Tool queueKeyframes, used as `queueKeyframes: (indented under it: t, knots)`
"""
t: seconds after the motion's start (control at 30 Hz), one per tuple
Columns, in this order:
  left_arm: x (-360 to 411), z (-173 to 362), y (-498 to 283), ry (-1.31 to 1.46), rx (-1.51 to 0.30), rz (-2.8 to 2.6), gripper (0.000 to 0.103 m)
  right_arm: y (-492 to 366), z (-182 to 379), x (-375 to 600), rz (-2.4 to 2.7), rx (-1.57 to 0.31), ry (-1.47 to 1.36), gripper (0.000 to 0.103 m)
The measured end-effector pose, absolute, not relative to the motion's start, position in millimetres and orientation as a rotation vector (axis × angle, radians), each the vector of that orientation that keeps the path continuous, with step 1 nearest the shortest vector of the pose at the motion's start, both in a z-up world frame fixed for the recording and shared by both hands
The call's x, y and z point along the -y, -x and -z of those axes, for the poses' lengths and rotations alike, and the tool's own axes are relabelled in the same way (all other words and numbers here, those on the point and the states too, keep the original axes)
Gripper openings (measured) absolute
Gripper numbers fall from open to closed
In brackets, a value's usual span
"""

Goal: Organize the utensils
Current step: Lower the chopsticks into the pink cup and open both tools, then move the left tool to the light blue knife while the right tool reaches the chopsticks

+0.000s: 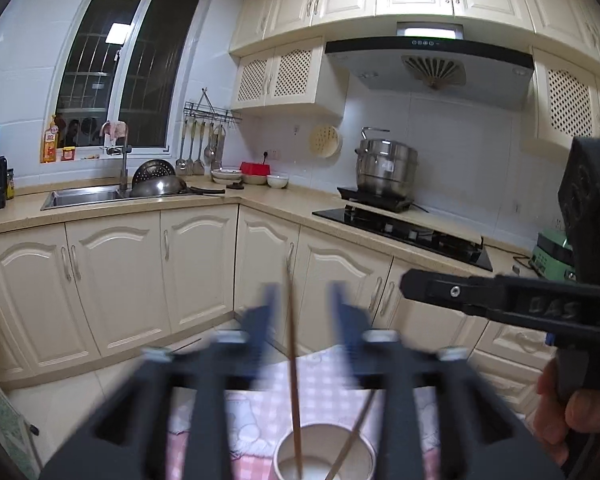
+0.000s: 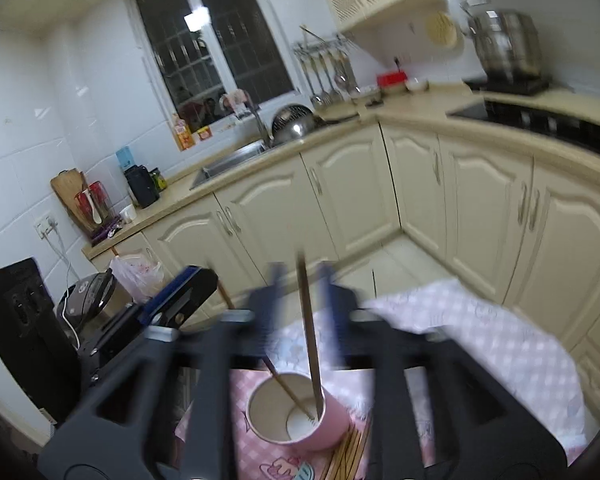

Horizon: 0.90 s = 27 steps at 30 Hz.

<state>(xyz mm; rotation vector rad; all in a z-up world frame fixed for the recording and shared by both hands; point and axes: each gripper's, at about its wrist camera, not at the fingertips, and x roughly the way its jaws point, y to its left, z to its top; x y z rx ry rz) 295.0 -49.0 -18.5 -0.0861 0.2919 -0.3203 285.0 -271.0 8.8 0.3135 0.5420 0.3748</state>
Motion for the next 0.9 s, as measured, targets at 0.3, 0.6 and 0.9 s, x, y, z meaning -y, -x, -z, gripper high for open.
queueKeyframes:
  t: [0.3,0.6,0.9]
  knots:
    - [35,5,-266,0.045,-0.263,0.289,0.089,-257,-4,315,-0.292,-0.525,-0.406,0.095]
    - [27,4,-241,0.036,-0.327,0.242,0.090,-224,11,336,-0.262,-0.589,-0.423,0.096]
    - [17,16,-217,0.032,-0.406,0.208,0.090,-197,29,333,-0.273,-0.667,-0.396,0.096]
